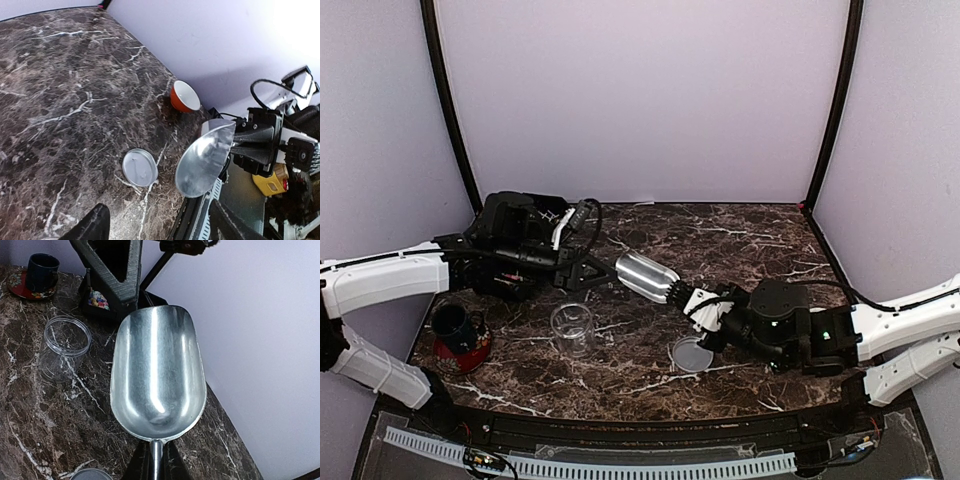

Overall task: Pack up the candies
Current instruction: Pass from the left arm to the right

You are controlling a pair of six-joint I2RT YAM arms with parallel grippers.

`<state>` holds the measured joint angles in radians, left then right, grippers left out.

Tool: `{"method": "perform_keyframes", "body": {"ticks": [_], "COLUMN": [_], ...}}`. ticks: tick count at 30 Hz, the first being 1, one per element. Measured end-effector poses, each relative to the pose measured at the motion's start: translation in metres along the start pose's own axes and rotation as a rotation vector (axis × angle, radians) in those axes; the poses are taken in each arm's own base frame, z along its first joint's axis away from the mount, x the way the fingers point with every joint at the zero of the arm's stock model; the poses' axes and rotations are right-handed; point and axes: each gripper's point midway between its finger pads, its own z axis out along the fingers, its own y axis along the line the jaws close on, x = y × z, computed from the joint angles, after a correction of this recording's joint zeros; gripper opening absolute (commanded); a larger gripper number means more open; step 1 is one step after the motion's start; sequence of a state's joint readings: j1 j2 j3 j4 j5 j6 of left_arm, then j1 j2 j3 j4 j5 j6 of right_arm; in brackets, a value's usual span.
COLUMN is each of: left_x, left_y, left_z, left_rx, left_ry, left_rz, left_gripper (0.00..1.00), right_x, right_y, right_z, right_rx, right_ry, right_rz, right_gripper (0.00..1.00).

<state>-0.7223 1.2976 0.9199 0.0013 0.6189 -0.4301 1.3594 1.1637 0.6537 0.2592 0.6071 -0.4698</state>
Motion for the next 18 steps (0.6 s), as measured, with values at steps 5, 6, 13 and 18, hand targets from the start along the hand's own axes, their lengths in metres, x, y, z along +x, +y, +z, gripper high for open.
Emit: {"method": "perform_keyframes", "body": {"ticks": [5, 6, 13, 18], "left_x": [-0.030, -0.035, -0.064, -0.063], "left_y": [0.028, 0.034, 0.086, 0.136], "left_z": [-0.037, -0.045, -0.102, -0.141], "left_rx": [-0.141, -0.175, -0.473, -0.667], "left_ry": [-0.098, -0.117, -0.234, -0.267], "left_rz": [-0.016, -0.016, -0.032, -0.109], "left_gripper": [0.96, 0.98, 0.99, 0.99], "right_x": [0.017, 0.021, 0.029, 0.030], "right_y": [-0.009, -0.012, -0.040, -0.062], "right_z": [0.004, 0.005, 0.004, 0.002], "right_rx": [0.026, 0.031, 0.080, 0.133], "right_ry": [0.060, 0.075, 0.118, 0.138], "right_rz": [0.055, 0.068, 0.185, 0.273], "right_gripper": [0.00, 0.00, 0.00, 0.00]}}
